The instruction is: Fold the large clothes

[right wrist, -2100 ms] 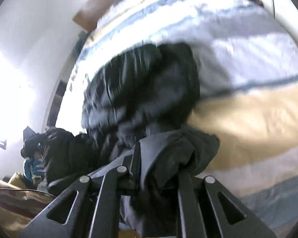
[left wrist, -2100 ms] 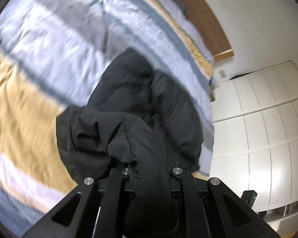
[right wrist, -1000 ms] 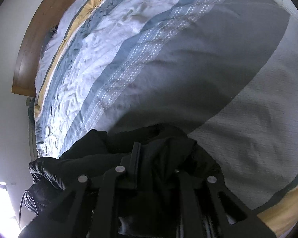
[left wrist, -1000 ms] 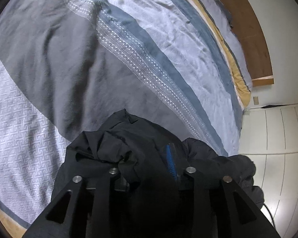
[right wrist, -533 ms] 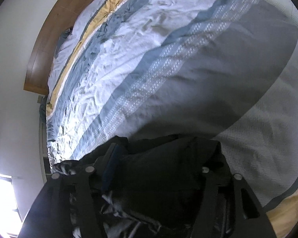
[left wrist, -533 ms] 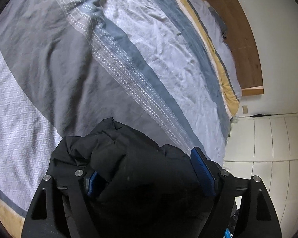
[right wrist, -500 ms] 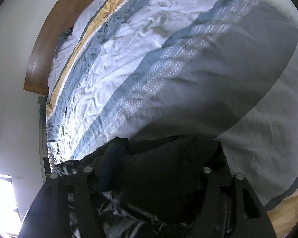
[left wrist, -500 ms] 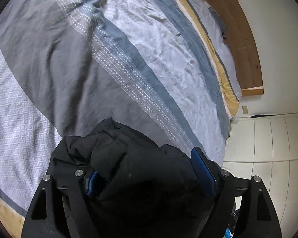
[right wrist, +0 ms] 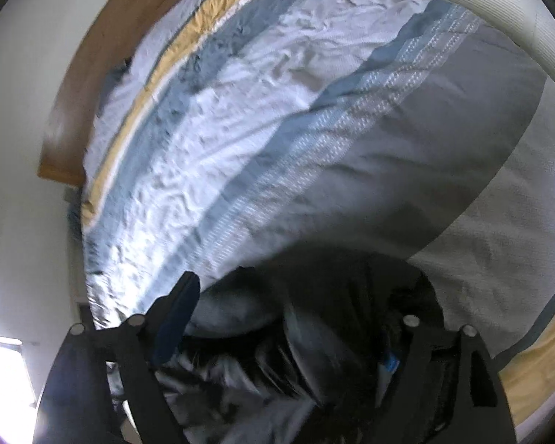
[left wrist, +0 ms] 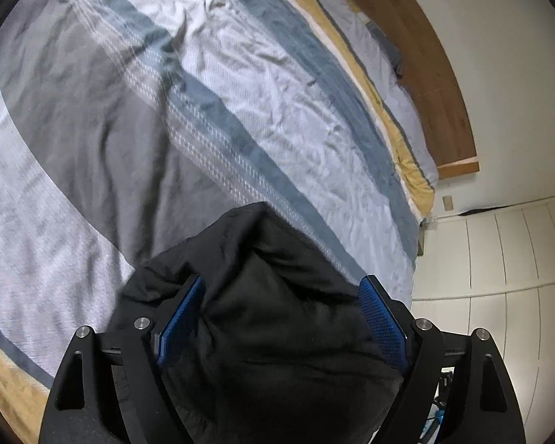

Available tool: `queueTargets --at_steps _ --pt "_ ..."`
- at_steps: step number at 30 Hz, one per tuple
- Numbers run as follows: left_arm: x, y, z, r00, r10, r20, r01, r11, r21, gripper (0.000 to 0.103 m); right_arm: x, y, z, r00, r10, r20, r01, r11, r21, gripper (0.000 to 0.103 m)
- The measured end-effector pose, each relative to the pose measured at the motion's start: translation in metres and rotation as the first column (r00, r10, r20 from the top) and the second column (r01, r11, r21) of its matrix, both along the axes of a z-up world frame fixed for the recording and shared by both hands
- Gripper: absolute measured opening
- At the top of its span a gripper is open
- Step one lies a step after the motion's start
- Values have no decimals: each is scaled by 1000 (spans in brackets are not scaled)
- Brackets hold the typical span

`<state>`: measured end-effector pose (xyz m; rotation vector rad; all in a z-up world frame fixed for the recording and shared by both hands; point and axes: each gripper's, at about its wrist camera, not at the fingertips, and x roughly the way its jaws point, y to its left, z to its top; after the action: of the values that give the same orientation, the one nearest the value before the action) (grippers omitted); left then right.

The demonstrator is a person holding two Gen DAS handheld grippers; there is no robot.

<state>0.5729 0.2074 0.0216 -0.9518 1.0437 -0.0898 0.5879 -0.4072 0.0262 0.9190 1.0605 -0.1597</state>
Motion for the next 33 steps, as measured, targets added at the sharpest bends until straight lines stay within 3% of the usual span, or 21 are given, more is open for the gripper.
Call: queueTargets --at_steps 6,11,15,23,33 --pt "-7 13 32 998 19 64 -24 997 72 86 -2 -16 61 994 -4 106 12 997 -72 85" --pt "-19 -9 51 995 -43 95 25 983 184 86 -14 12 89 983 114 143 -86 979 -186 85" --pt "-29 -42 48 987 -137 89 110 959 260 86 -27 48 83 968 210 138 -173 955 -241 85" --pt "-52 -79 25 976 -212 46 190 937 294 86 -59 116 56 924 377 58 -329 865 -379 85" --pt "-74 -144 11 935 -352 47 314 882 351 86 -78 180 37 851 522 51 -454 782 -427 85"
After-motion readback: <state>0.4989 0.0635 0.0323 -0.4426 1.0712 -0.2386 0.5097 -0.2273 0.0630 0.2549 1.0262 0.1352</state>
